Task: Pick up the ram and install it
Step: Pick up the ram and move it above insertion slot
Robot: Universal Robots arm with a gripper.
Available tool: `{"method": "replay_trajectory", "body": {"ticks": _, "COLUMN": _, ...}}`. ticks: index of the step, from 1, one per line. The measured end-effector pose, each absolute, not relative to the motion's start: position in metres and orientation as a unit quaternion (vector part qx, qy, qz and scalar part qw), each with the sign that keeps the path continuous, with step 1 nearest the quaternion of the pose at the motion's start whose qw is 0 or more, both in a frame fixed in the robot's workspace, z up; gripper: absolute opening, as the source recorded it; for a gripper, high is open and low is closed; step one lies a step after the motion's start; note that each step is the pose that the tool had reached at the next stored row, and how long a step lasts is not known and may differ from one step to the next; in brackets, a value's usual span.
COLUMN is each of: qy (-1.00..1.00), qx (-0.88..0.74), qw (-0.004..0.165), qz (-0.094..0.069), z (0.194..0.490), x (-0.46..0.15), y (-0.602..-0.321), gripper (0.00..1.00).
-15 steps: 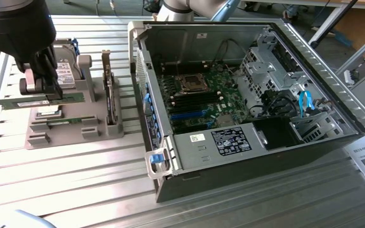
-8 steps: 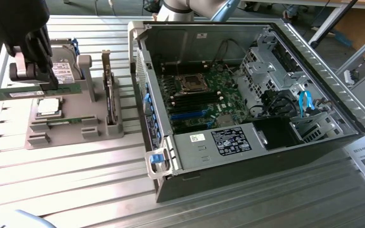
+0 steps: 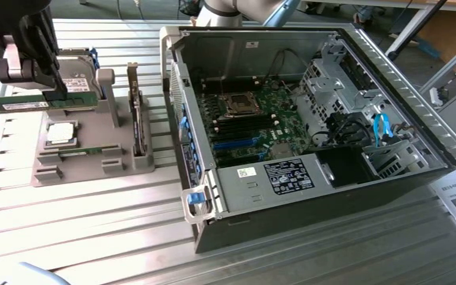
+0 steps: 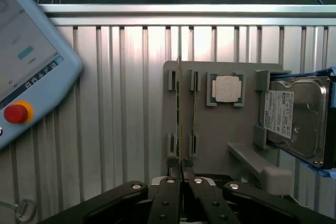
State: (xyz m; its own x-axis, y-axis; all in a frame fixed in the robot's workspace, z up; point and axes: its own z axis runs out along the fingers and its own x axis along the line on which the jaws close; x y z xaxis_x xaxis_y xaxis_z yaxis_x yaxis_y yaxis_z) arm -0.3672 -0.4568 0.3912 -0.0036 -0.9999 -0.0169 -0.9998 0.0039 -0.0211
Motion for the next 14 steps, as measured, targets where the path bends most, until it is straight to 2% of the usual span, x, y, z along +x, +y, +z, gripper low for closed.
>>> {"method": "replay_trajectory", "body": {"ticks": 14, "qy": 0.708, "qx": -0.706, "qw": 0.013, "qz": -0.002, "z": 0.3944, "x": -0.3646, "y": -0.4568, "gripper": 0.12}}
